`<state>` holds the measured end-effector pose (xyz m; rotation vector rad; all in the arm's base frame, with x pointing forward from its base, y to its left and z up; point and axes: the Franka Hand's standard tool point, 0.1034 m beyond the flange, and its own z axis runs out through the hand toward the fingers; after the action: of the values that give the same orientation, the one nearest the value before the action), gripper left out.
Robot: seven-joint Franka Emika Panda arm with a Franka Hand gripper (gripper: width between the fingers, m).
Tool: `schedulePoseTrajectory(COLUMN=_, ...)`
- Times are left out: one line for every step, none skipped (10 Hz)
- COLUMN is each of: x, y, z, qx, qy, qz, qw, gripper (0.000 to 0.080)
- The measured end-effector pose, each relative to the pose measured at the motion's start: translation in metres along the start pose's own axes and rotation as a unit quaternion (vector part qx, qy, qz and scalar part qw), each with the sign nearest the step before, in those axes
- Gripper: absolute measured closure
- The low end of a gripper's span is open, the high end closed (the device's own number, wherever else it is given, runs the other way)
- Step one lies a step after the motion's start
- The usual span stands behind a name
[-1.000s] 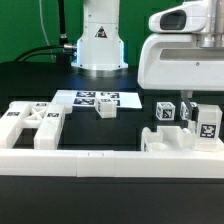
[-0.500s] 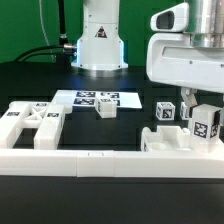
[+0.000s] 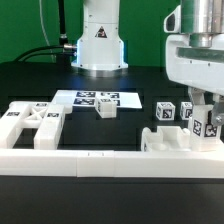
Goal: Assemble chair
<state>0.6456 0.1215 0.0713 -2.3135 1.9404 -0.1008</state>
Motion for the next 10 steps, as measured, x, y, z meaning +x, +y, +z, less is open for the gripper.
schedulePoseTrajectory(x=-0.0001, y=0.0001, z=0.0001, qx=0.0, qy=0.0, qz=-0.012, qw=1.0, gripper=0.0514)
schedulePoseTrajectory(x=0.0006, y=0.0005, z=0.0011, qx=-0.001, qy=0.0, qz=-0.036, qw=0.999, gripper=0.041)
schedulePoseTrajectory(x=0.0026, y=0.0007, z=0.0021, qx=-0.002, qy=0.001, qz=-0.058, qw=0.998, gripper=0.0271)
schedulePoseTrajectory(x=0.0024, y=0.0012, z=0.0014, qx=-0.014, qy=-0.001, qz=-0.082, qw=0.997, gripper=0.0189)
schedulePoseTrajectory(x=0.0024, y=0.0001, z=0.0012, qx=-0.012, qy=-0.001, qz=-0.114, qw=0.993, gripper=0.0189)
schedulePoseTrajectory(x=0.0027, y=0.0006, z=0.0016, qx=-0.013, qy=-0.002, qz=-0.16, qw=0.987, gripper=0.0158)
schedulePoseTrajectory(x=0.0028, y=0.0006, z=0.0016, qx=-0.013, qy=-0.002, qz=-0.198, qw=0.98, gripper=0.0152)
schedulePoseTrajectory(x=0.0044, y=0.0002, z=0.0011, qx=-0.013, qy=-0.003, qz=-0.254, qw=0.967, gripper=0.0152)
schedulePoseTrajectory(x=0.0059, y=-0.0009, z=0.0004, qx=-0.012, qy=-0.002, qz=-0.317, qw=0.948, gripper=0.0151)
schedulePoseTrajectory(x=0.0061, y=-0.0025, z=-0.0006, qx=-0.011, qy=-0.002, qz=-0.37, qw=0.929, gripper=0.0151)
